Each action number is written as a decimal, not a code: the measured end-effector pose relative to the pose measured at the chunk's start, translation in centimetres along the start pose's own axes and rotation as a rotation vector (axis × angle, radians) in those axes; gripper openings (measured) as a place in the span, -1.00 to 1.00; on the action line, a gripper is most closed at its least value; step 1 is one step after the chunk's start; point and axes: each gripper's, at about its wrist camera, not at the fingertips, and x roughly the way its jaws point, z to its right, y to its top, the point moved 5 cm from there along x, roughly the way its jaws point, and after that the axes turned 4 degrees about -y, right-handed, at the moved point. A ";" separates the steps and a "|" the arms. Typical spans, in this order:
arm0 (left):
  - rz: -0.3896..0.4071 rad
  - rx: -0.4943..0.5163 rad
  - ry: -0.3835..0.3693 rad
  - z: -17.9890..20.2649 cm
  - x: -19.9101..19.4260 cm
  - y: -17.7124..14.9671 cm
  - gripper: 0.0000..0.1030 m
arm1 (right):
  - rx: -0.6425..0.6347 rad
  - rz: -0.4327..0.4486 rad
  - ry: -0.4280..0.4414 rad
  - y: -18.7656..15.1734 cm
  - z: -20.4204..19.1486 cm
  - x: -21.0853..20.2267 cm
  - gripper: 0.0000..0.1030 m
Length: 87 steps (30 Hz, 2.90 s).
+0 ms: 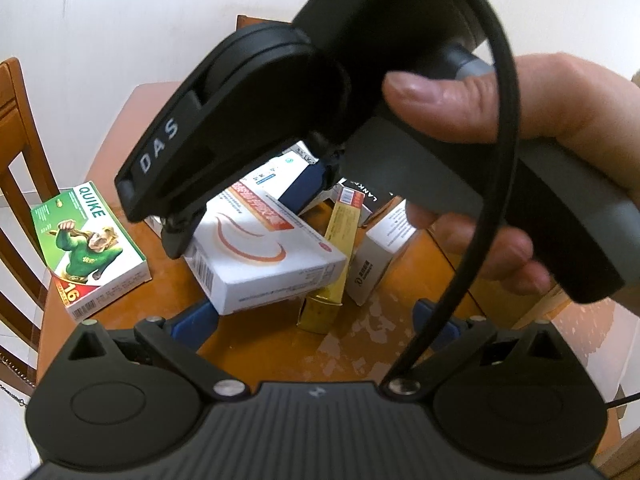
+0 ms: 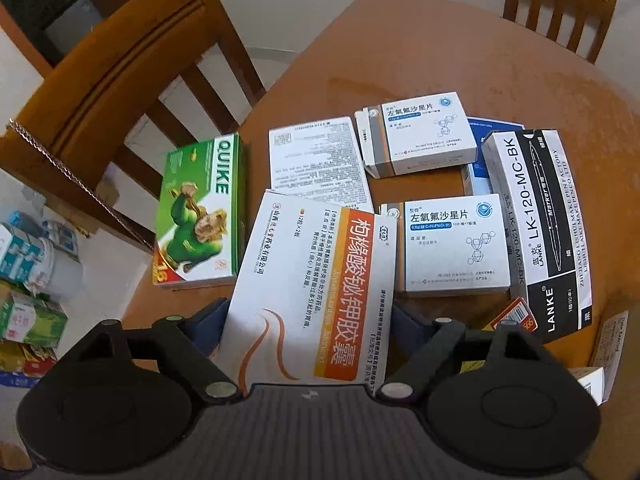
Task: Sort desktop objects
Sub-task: 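Carry the white-orange capsule box with the right gripper toward the cardboard box, then lower the white-orange box into the cardboard box beside the green boxes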
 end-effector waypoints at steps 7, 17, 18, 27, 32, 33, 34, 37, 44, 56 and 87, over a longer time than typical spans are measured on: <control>-0.006 -0.004 0.012 0.1 -0.8 -0.5 0.99 | 0.012 0.048 0.018 0.4 0.1 -1.9 0.71; -0.028 -0.011 0.019 0.6 -0.6 -0.5 0.99 | 0.044 0.100 0.033 0.3 1.2 -4.4 0.71; -0.031 -0.005 0.020 0.8 -0.6 -0.5 0.99 | 0.050 0.106 0.035 0.2 1.4 -4.7 0.71; -0.030 0.042 -0.006 3.1 -0.7 0.0 0.99 | 0.104 0.170 0.037 0.0 3.8 -7.3 0.71; -0.017 0.063 -0.030 4.2 -1.1 1.7 0.99 | 0.134 0.204 0.034 -0.4 5.4 -9.0 0.71; -0.015 0.068 -0.035 4.4 -1.3 2.2 0.99 | 0.139 0.210 0.034 -0.4 5.7 -9.3 0.71; -0.013 0.072 -0.038 4.6 -1.3 2.4 0.99 | 0.145 0.216 0.034 -0.5 6.0 -9.6 0.71; -0.013 0.085 -0.047 5.6 -2.1 3.1 0.99 | 0.158 0.229 0.031 -0.9 6.9 -10.3 0.71; -0.022 0.123 -0.061 7.5 -1.5 3.3 0.99 | 0.191 0.267 0.022 -1.7 9.0 -12.2 0.71; -0.039 0.185 -0.100 10.5 -0.3 3.6 0.99 | 0.270 0.330 -0.051 -3.8 14.2 -15.5 0.71; -0.097 0.231 -0.102 12.9 1.9 3.1 0.99 | 0.391 0.275 -0.207 -7.3 22.6 -13.8 0.71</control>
